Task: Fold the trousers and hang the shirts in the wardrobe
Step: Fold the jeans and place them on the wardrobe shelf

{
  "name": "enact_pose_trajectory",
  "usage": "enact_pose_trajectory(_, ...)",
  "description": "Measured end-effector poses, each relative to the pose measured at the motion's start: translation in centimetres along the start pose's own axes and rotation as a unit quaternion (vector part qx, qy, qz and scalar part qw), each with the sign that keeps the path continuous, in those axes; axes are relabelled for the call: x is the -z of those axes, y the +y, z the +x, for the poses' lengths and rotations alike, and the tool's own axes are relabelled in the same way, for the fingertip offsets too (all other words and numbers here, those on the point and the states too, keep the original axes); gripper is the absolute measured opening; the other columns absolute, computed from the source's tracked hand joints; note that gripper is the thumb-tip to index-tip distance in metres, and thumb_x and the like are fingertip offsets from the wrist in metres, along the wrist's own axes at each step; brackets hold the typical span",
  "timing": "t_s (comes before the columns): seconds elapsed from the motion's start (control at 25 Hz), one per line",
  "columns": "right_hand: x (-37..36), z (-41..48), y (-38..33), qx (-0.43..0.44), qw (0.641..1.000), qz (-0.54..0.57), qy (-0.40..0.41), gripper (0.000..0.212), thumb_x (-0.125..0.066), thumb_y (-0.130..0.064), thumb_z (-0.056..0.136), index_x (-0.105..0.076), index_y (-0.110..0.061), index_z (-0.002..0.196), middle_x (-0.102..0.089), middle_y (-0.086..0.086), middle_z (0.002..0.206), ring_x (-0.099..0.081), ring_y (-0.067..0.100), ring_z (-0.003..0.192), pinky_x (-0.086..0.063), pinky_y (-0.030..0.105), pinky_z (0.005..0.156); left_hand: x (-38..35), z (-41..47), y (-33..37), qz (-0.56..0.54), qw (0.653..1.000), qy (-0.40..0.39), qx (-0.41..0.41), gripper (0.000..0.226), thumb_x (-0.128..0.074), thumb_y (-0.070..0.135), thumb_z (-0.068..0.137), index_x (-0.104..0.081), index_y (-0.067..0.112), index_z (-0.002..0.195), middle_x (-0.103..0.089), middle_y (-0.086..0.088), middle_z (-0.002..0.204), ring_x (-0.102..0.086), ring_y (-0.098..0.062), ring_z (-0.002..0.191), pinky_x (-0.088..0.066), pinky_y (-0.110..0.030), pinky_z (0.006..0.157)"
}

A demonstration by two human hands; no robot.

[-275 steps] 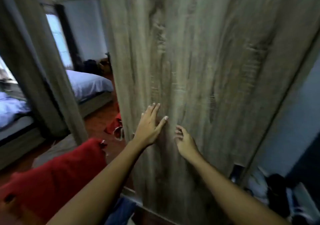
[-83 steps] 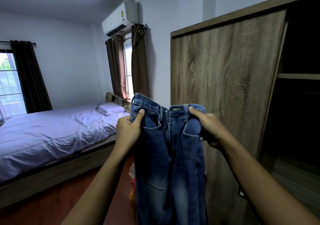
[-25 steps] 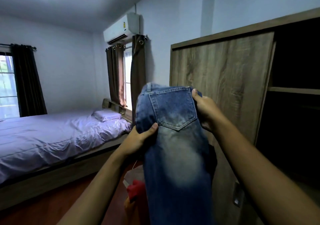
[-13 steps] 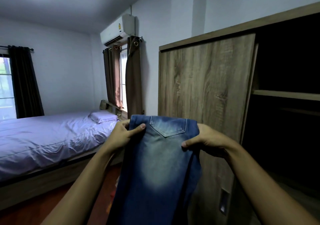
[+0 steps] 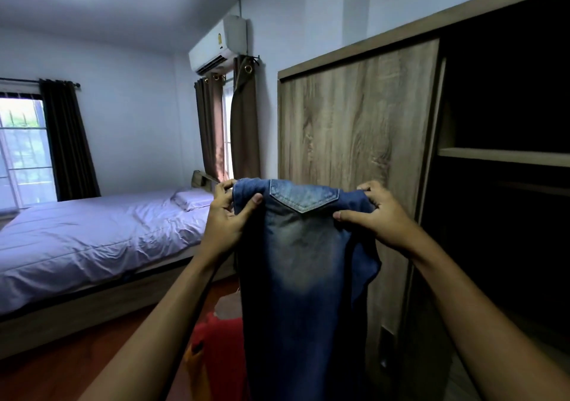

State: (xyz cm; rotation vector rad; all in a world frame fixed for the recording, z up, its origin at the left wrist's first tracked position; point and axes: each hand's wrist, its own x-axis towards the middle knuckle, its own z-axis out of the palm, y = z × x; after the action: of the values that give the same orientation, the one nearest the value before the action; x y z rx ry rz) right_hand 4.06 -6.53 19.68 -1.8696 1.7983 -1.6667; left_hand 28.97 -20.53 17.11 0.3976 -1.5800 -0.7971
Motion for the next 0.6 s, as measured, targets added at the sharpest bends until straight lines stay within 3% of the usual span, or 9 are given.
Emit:
enact_pose_trajectory(0.08, 0.8, -0.2, 0.5, 0.007, 0.999, 0.039, -0.006, 0.037, -0.089, -0.027, 0.066, -0.064, -0.028, 0.094, -0.054, -0.003, 0.117, -0.058, 0.003, 0.099, -0.043, 0.007, 0.084, -0.9, 0.1, -0.1, -0.032, 0.999, 0.002, 0.027, 0.041, -0.073, 0.039, 0.082, -0.065, 0.015, 0.114, -0.07, -0.02, 0.11, -0.069, -0.031, 0.1, -0.053, -0.048, 0.094)
enact_pose_trajectory(0.16, 1.5, -0.9, 0.6, -0.011, 0.989, 0.137, -0.063, 0.053, -0.085, -0.021, 0.072, -0.055, -0.032, 0.115, -0.062, -0.009, 0.121, -0.063, 0.005, 0.11, -0.049, 0.015, 0.088, -1.5, 0.4, -0.3, -0.049, 0.997, 0.007, 0.052, 0.033, -0.071, 0.04, 0.085, -0.071, 0.013, 0.103, -0.075, -0.011, 0.098, -0.07, -0.028, 0.091, -0.054, -0.046, 0.088)
enact_pose_trajectory(0.24, 1.8, -1.4, 1.0, -0.014, 0.981, 0.166, -0.103, 0.075, -0.082, -0.007, 0.074, -0.039, -0.034, 0.129, -0.064, -0.013, 0.12, -0.065, 0.002, 0.11, -0.052, 0.017, 0.085, -2.1, 0.7, -0.5, -0.058, 0.995, 0.004, 0.082, 0.021, -0.069, 0.034, 0.09, -0.073, 0.014, 0.094, -0.074, -0.006, 0.089, -0.067, -0.019, 0.085, -0.053, -0.042, 0.083)
enact_pose_trajectory(0.36, 1.0, -1.2, 2.8, -0.01, 0.992, 0.111, -0.054, 0.092, -0.084, 0.003, 0.069, -0.031, -0.032, 0.135, -0.064, -0.008, 0.115, -0.066, -0.003, 0.103, -0.052, 0.015, 0.084, -2.9, 0.5, -0.8, -0.037, 0.995, 0.0, 0.089, 0.018, -0.065, 0.027, 0.094, -0.07, 0.01, 0.088, -0.07, -0.006, 0.081, -0.063, -0.011, 0.077, -0.053, -0.031, 0.073)
enact_pose_trajectory(0.44, 0.6, -1.1, 3.5, -0.021, 0.994, 0.11, -0.017, 0.083, -0.081, 0.011, 0.068, -0.044, -0.027, 0.132, -0.07, -0.003, 0.108, -0.069, 0.003, 0.098, -0.056, 0.026, 0.088, -3.4, 0.3, -0.5, -0.02, 0.997, -0.012, 0.076, 0.017, -0.063, 0.022, 0.095, -0.069, 0.007, 0.091, -0.07, -0.005, 0.08, -0.064, -0.007, 0.074, -0.053, -0.022, 0.068)
enact_pose_trajectory(0.52, 0.2, -1.1, 3.8, -0.035, 0.992, 0.125, 0.009, 0.053, -0.078, 0.01, 0.071, -0.064, -0.021, 0.112, -0.076, -0.003, 0.097, -0.071, 0.006, 0.092, -0.056, 0.032, 0.084, -3.4, 0.5, -0.4, -0.005, 0.998, -0.016, 0.061, 0.02, -0.06, 0.022, 0.097, -0.068, 0.003, 0.095, -0.07, -0.008, 0.085, -0.065, -0.008, 0.077, -0.055, -0.02, 0.069)
enact_pose_trajectory(0.6, -0.1, -0.9, 3.2, -0.047, 0.986, 0.158, 0.014, 0.027, -0.077, 0.002, 0.077, -0.07, -0.015, 0.096, -0.078, -0.003, 0.087, -0.072, 0.007, 0.086, -0.052, 0.031, 0.078, -3.1, 1.0, -0.4, 0.007, 0.999, -0.009, 0.053, 0.026, -0.06, 0.028, 0.097, -0.068, 0.003, 0.097, -0.071, -0.011, 0.089, -0.065, -0.012, 0.081, -0.055, -0.027, 0.074)
